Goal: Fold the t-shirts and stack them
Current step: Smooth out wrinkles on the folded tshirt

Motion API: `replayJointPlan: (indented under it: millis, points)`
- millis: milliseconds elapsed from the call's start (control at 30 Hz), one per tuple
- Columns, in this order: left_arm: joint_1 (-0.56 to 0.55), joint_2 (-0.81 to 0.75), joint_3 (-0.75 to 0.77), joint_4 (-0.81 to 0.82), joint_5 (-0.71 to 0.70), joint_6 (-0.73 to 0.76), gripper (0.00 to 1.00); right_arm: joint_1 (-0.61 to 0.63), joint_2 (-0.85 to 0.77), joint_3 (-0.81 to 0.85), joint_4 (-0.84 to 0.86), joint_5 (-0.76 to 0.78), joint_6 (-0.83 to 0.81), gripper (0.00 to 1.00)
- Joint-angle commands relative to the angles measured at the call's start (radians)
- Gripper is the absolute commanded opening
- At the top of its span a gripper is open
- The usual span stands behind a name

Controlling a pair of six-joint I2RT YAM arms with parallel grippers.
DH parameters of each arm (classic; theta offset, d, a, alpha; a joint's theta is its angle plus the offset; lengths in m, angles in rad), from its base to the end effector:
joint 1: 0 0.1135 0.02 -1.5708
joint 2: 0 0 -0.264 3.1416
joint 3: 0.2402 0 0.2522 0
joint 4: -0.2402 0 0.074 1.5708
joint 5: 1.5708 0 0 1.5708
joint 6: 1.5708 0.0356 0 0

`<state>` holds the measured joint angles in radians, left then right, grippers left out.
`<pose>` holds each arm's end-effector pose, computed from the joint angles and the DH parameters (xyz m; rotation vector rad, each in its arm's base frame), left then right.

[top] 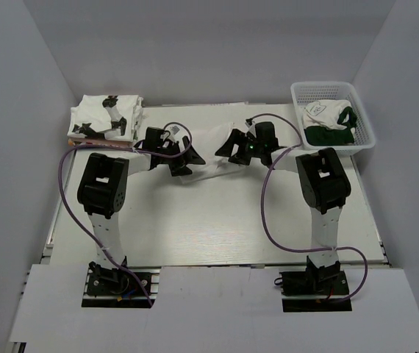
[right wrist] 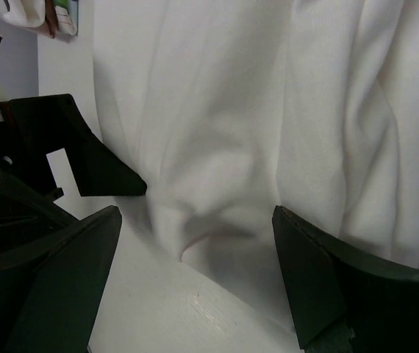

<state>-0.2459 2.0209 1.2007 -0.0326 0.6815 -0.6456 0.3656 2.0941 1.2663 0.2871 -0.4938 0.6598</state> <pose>0.3948 -0.1222 0.1364 -0.1713 2.5321 -1.2119 0.4162 0.1774 0.1481 0.0122 2.2494 1.1074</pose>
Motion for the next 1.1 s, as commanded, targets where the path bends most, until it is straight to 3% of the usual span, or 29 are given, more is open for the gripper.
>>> replayJointPlan:
  millis: [0, 267, 467, 600, 800, 967, 1067]
  points:
    - [0.036, 0.044, -0.079, -0.138, -0.117, 0.075, 1.0, -0.063, 0.012, -0.087, -0.115, 0.112, -0.057, 0.9]
    - [0.063, -0.056, -0.078, -0.216, -0.284, 0.118, 1.0, -0.1, -0.092, -0.139, -0.223, 0.218, -0.18, 0.9]
    - [0.063, -0.067, -0.041, -0.225, -0.247, 0.139, 1.0, -0.105, -0.205, -0.122, -0.286, 0.216, -0.29, 0.9]
    - [0.042, -0.09, 0.02, -0.249, -0.247, 0.149, 1.0, -0.076, -0.288, -0.114, -0.286, 0.124, -0.296, 0.9]
    - [0.022, -0.244, 0.057, -0.227, -0.22, 0.138, 1.0, -0.018, -0.42, -0.153, -0.24, 0.031, -0.286, 0.9]
    - [0.001, -0.287, 0.03, -0.145, -0.172, 0.113, 1.0, 0.035, -0.387, -0.205, -0.094, -0.075, -0.201, 0.9]
    - [0.0, -0.219, 0.043, -0.145, -0.16, 0.104, 1.0, 0.053, -0.301, -0.193, -0.065, -0.098, -0.175, 0.9]
